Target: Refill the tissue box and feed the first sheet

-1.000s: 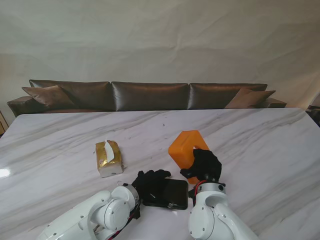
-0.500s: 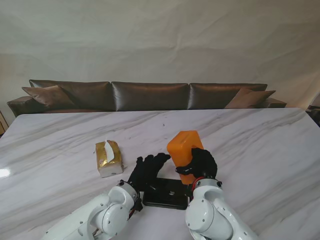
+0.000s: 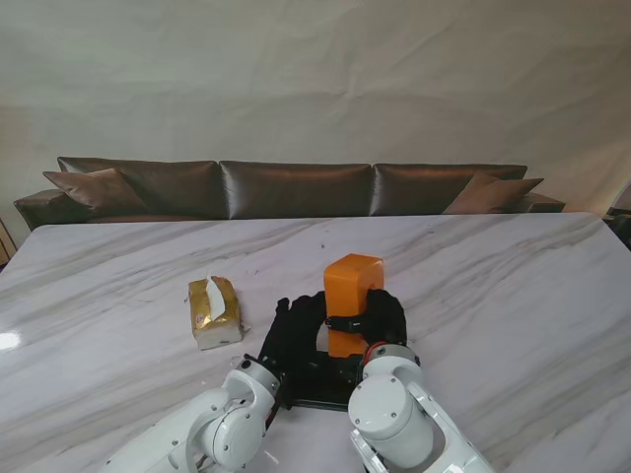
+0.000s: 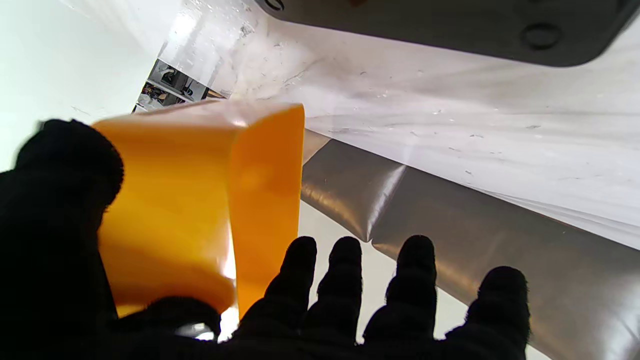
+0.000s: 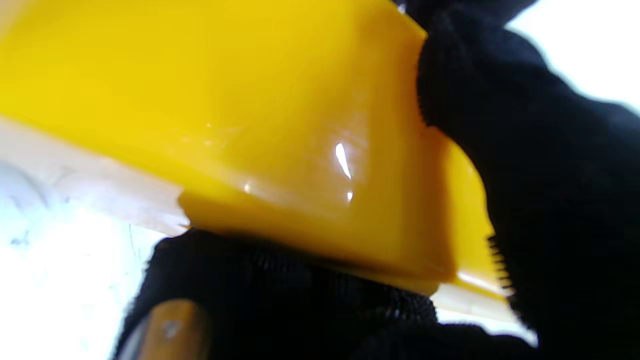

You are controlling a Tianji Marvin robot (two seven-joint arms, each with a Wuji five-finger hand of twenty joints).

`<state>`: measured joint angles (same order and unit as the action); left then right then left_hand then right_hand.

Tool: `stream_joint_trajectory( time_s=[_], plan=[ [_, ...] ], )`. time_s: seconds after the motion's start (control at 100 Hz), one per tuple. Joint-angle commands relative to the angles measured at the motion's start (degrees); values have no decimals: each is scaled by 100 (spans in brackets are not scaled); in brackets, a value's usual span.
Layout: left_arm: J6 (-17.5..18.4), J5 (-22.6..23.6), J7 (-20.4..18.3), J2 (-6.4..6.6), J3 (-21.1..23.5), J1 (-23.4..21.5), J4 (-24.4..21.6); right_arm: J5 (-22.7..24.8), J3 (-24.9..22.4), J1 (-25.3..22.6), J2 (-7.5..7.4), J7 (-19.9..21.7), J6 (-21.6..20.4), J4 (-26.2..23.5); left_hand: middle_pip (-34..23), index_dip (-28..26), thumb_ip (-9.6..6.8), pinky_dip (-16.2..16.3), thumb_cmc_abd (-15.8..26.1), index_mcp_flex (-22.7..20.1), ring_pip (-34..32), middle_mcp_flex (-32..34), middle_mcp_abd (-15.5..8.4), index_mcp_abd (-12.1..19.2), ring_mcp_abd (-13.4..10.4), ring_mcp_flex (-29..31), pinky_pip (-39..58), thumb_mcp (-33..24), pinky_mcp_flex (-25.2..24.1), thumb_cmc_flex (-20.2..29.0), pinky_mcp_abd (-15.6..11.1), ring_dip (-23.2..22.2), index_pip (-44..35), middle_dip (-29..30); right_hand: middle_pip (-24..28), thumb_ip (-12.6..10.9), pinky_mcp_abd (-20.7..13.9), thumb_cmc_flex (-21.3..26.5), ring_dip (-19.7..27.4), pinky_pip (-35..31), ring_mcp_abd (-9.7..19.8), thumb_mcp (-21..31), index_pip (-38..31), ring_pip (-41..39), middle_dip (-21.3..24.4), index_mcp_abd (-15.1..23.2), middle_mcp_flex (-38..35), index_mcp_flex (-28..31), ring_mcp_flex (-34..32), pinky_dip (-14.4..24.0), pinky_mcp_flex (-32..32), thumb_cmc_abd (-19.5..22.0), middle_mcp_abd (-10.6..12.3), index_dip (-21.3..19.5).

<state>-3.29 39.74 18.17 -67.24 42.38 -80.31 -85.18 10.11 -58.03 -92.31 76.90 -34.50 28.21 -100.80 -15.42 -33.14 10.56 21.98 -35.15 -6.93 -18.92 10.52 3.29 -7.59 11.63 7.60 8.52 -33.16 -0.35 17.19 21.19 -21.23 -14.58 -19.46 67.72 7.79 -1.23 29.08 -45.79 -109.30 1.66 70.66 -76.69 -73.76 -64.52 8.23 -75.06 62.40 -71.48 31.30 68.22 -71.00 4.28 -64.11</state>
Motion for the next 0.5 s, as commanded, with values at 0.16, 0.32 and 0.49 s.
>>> stream_joint_trajectory(
  time_s=[0.16, 0.32, 0.49],
  plan=[
    [-74, -37, 184, -126, -57, -46, 95, -740, 113, -9, 215, -135, -101, -147, -643, 283, -349, 295, 376, -108, -328, 167, 56, -139, -125, 366, 4056, 563, 173, 473, -209, -234, -368, 21, -240, -191, -412, 323, -111, -269, -387, 1105, 164, -1353, 71, 308, -461, -10, -372, -133, -9, 877, -372, 11],
    [-85, -68, 744, -271, -93, -69, 273, -924, 195, -27, 253, -164, -145, -144, -1315, 131, -464, 533, 589, -106, -634, 166, -66, 5, -83, 610, 4507, 846, 363, 685, -274, -534, -899, -317, -334, -131, -341, 292, -67, -181, -411, 1057, 194, -1252, 100, 395, -469, -2, -376, -158, -23, 894, -329, 34],
    [-114, -149, 1363, -447, -77, -135, 415, -1072, 266, -25, 317, -288, -200, -23, -2224, -175, -587, 880, 748, -94, -1019, 129, -178, 178, 7, 951, 5146, 1059, 723, 875, -320, -848, -1839, -861, -348, -115, -313, 292, -53, -152, -415, 1050, 210, -1221, 92, 416, -474, 4, -377, -160, -25, 895, -327, 42]
  ],
)
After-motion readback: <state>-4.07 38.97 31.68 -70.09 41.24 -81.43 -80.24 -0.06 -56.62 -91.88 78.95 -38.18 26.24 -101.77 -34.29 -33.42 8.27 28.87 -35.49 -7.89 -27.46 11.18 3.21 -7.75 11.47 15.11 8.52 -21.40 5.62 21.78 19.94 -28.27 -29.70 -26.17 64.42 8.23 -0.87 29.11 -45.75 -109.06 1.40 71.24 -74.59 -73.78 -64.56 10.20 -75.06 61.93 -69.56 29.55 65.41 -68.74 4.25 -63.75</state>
